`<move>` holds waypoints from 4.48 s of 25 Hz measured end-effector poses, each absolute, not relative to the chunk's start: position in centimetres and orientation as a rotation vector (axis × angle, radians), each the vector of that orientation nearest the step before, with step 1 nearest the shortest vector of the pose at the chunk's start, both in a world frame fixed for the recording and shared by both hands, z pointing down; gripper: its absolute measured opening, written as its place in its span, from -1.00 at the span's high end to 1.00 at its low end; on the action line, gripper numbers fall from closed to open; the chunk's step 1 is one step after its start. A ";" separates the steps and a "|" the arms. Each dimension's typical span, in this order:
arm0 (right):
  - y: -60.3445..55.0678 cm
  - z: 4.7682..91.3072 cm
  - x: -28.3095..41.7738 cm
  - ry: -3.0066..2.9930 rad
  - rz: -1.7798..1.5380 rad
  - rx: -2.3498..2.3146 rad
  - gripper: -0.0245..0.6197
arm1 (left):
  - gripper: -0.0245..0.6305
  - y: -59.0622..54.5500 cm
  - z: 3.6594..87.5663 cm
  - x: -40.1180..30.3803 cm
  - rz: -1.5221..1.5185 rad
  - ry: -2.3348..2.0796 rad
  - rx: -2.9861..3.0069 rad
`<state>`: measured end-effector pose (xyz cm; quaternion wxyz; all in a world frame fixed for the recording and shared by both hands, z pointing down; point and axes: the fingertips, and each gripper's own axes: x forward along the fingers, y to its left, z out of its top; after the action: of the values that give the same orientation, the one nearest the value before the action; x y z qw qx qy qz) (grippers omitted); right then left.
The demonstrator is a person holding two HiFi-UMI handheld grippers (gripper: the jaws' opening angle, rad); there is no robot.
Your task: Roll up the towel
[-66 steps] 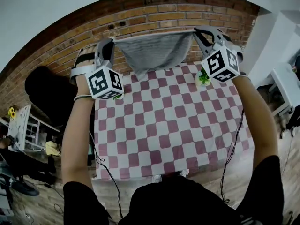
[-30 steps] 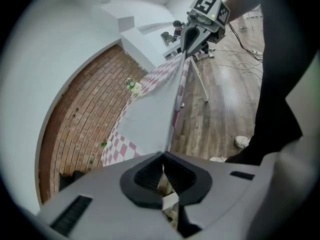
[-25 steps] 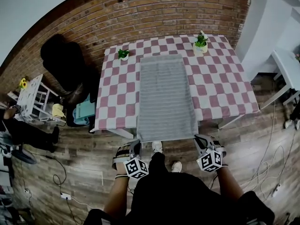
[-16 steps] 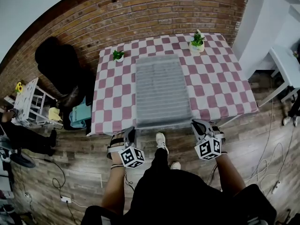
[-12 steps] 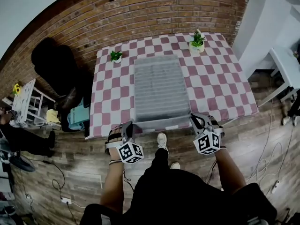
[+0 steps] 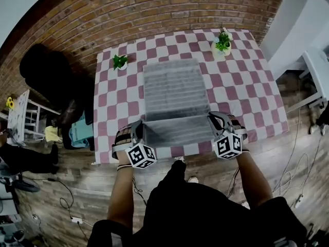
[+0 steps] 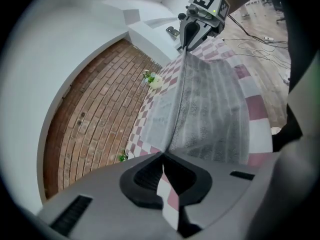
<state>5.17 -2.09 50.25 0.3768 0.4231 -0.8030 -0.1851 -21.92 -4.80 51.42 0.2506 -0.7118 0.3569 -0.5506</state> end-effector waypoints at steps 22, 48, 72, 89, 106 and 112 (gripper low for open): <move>-27.1 55.6 6.7 -1.923 -0.409 1.079 0.87 | 0.90 -29.9 57.3 -20.3 -1.550 0.853 -1.952; -32.5 55.9 8.0 -2.025 -0.127 1.191 0.52 | 0.37 -35.0 58.4 -22.1 -1.430 1.233 -2.348; -7.1 62.7 8.9 -2.130 0.419 1.163 0.42 | 0.44 -9.8 62.9 -23.0 -1.468 1.395 -2.827; -7.2 63.1 9.7 -2.164 0.433 1.099 0.91 | 0.93 -9.4 62.4 -23.5 -1.439 1.399 -2.749; -0.5 62.5 10.9 -2.206 0.394 1.027 0.90 | 0.93 -2.3 61.3 -23.5 -1.454 1.406 -2.731; 4.0 62.5 11.3 -2.244 0.417 0.989 0.91 | 0.94 2.2 61.3 -23.3 -1.461 1.422 -2.730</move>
<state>11.26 3.96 62.54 0.3214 0.3765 -0.8543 0.1587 -23.29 2.17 61.32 -0.1325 -0.7942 0.4136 -0.4250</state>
